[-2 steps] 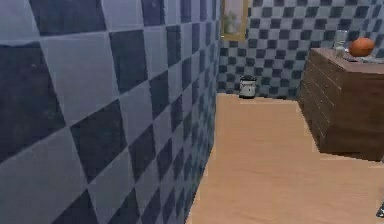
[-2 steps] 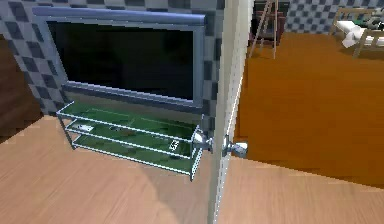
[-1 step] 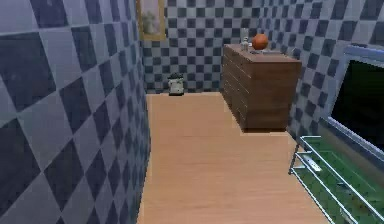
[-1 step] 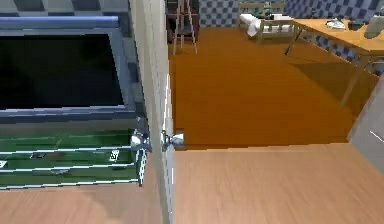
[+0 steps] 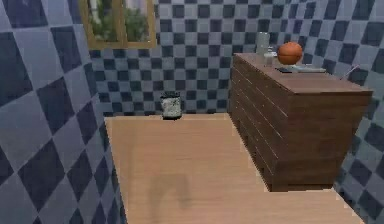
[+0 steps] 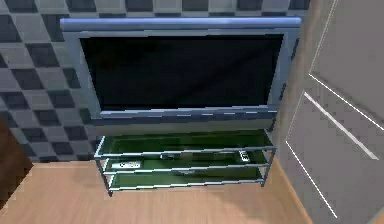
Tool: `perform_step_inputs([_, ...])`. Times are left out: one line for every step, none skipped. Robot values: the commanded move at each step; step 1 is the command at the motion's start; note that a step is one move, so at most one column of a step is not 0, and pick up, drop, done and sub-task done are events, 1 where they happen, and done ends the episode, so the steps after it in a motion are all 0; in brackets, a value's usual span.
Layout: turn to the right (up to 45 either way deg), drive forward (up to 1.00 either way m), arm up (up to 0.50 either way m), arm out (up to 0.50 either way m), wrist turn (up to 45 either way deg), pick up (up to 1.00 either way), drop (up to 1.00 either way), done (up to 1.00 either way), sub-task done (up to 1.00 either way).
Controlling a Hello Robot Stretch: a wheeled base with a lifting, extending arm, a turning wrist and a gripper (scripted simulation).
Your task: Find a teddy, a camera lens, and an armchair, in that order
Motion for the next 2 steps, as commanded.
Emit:
perform_step_inputs([0.0,1.00,0.00,0.00,0.0,0.00,0.00,0.00,0.00])
perform_step_inputs([0.0,0.25,0.00,0.00,0.0,0.00,0.00,0.00,0.00])
